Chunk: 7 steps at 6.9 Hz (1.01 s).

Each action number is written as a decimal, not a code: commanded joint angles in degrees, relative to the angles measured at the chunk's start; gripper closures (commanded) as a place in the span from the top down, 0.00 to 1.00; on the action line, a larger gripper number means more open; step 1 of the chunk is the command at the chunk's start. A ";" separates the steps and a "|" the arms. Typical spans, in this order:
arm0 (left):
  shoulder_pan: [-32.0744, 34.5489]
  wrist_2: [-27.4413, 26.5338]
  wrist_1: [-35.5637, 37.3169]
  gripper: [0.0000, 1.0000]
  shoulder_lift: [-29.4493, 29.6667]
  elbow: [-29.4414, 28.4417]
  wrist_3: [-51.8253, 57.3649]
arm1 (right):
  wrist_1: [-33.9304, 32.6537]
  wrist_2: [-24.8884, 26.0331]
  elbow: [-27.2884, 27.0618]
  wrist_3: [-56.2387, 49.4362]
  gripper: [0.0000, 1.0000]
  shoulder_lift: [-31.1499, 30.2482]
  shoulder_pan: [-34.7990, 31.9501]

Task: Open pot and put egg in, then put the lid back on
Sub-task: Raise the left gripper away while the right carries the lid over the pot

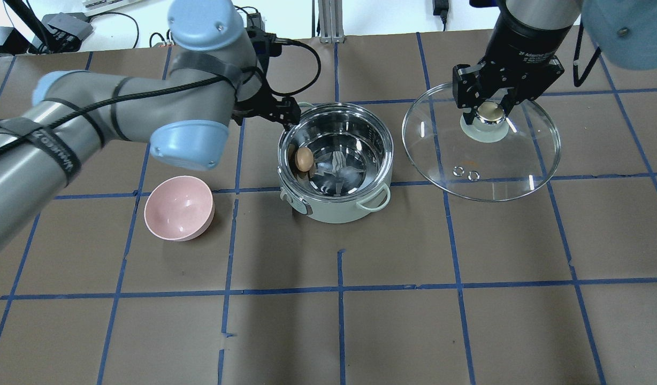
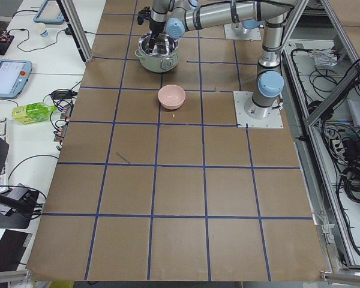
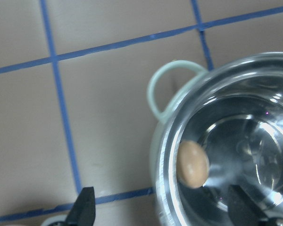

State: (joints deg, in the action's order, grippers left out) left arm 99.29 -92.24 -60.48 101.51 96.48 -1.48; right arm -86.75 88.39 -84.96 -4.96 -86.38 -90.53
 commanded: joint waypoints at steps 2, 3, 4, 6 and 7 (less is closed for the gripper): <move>-7.09 -0.22 -24.44 1.00 -10.43 -5.31 -0.02 | -2.71 0.03 3.74 3.09 0.11 4.80 -3.41; -7.71 -0.13 -30.78 1.00 -11.76 -8.38 -0.02 | -6.03 0.03 3.84 7.64 0.11 6.65 -5.69; -9.71 -0.31 -35.63 1.00 -11.77 -11.89 -0.02 | -7.89 0.21 4.10 10.73 0.11 8.49 -8.67; -10.44 -0.13 -34.03 1.00 -11.17 -8.88 0.16 | -10.19 2.31 4.71 17.05 0.11 12.01 -13.69; -10.09 -0.05 -29.66 1.00 -11.77 -6.94 0.24 | -12.54 3.19 5.50 20.65 0.11 14.29 -15.89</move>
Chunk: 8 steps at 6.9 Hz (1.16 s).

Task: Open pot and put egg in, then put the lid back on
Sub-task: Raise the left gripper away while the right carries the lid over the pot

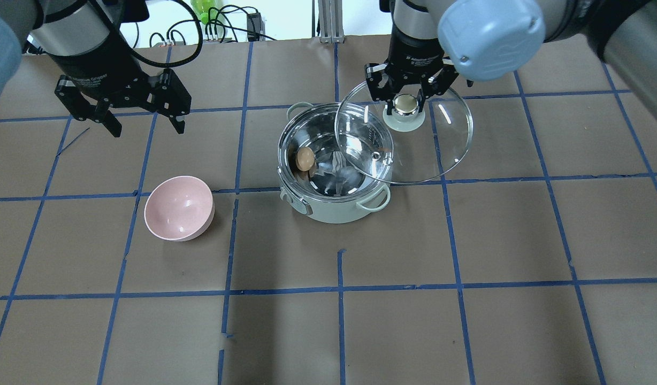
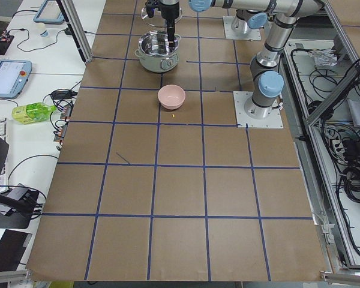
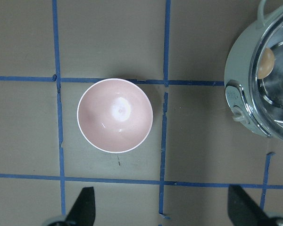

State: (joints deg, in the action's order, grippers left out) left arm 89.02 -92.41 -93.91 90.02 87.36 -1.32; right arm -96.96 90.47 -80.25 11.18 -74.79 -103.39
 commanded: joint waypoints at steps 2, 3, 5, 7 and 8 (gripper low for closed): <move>0.19 0.21 5.23 1.00 -1.51 2.73 0.88 | -4.03 0.24 4.38 9.80 0.10 7.53 -5.41; -0.25 -0.14 4.79 1.00 -1.95 2.82 0.88 | -4.11 -0.90 5.44 13.30 0.10 9.55 -6.20; -0.52 -0.14 4.79 1.00 -2.13 2.73 0.88 | -4.29 -2.22 6.24 13.87 0.10 10.72 -7.17; -0.52 -0.14 4.79 1.00 -2.13 2.73 0.88 | -4.29 -2.22 5.89 12.73 0.10 10.63 -7.18; -0.43 -0.23 4.61 1.00 -2.13 2.91 0.88 | -4.55 -1.96 5.20 11.68 0.10 10.54 -7.26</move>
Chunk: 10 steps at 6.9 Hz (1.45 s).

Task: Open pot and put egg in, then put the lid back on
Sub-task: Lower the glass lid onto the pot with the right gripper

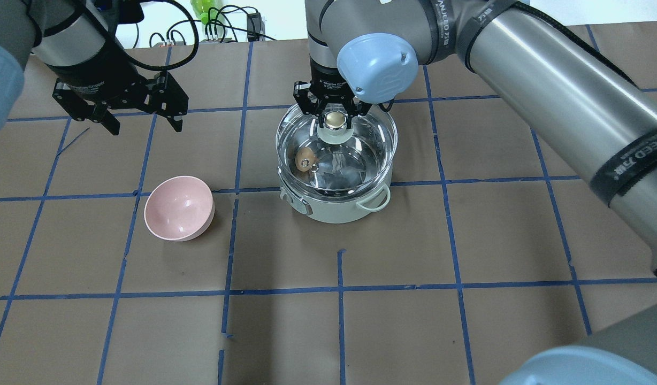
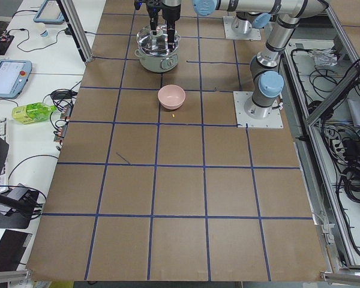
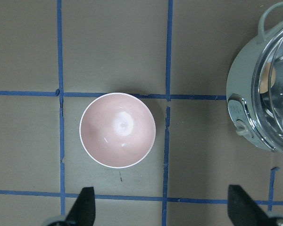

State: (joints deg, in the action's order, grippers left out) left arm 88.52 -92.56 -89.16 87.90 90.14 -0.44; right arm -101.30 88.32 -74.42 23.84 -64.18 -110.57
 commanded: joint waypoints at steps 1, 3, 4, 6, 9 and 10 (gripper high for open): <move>-0.01 -0.07 -0.05 1.00 -0.01 0.12 0.09 | -1.51 0.54 -1.86 -2.12 0.10 -0.33 -0.17; 0.08 -0.25 -0.05 1.00 -0.01 0.12 0.09 | -3.28 0.63 -2.75 -1.70 0.10 -0.42 -0.44; 0.16 -0.33 -0.05 1.00 -0.01 0.12 0.09 | -3.37 0.63 -2.75 -1.87 0.10 -0.34 -0.44; 0.08 -0.25 0.04 1.00 -0.01 0.12 0.09 | -4.86 0.54 -3.28 -2.14 0.10 -0.25 -0.44; 0.08 -0.34 0.04 1.00 -0.01 0.12 0.18 | -6.80 0.28 -4.33 -2.83 0.10 -0.25 -0.44; 0.08 -0.34 -0.05 1.00 -0.01 0.12 0.18 | -6.80 0.28 -4.42 -3.01 0.10 -0.25 -0.44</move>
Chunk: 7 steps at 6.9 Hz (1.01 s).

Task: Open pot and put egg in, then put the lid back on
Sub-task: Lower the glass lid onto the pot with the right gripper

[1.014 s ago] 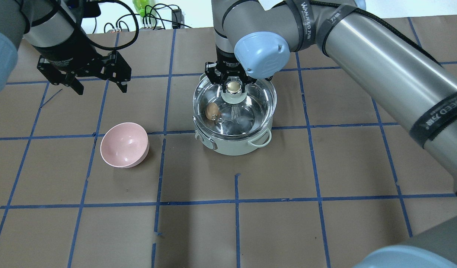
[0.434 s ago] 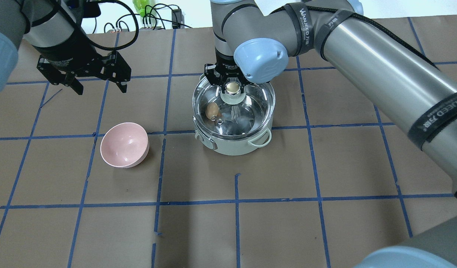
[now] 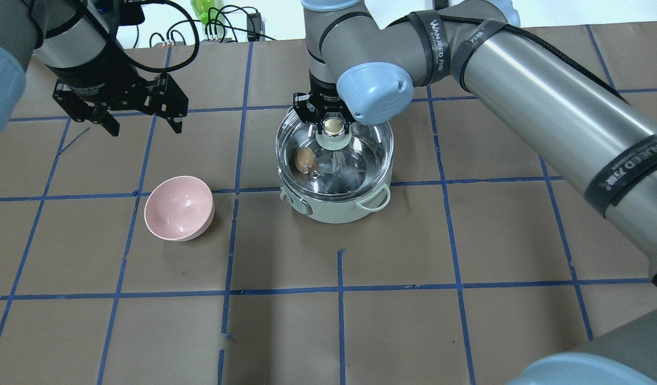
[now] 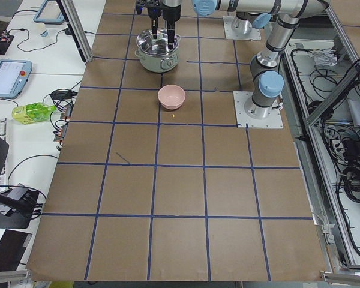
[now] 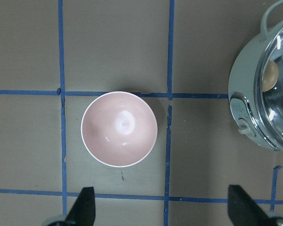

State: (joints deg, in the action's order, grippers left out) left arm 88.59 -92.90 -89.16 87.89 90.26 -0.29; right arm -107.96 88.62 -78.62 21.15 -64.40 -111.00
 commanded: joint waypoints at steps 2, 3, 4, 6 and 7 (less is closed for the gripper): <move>0.00 0.00 0.04 1.00 0.00 0.00 0.03 | -0.23 0.06 -0.91 -1.45 0.10 -0.11 0.00; 0.00 0.00 0.04 1.00 0.00 0.00 0.03 | -0.24 0.06 -0.92 -1.46 0.10 -0.11 0.00; 0.00 0.00 0.04 1.00 0.00 0.00 0.03 | -0.24 0.06 -1.00 -1.46 0.10 -0.11 0.00; -0.09 0.00 0.04 1.00 0.00 0.00 0.03 | -0.24 0.06 -1.00 -1.46 0.10 -0.20 0.00; -0.09 0.00 0.04 1.00 0.00 0.00 0.03 | -0.24 -0.02 -1.01 -1.55 0.10 -0.20 0.00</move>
State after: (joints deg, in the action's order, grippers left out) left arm 88.52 -92.90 -89.12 87.89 90.26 -0.26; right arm -108.19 88.66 -79.60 19.69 -64.57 -111.01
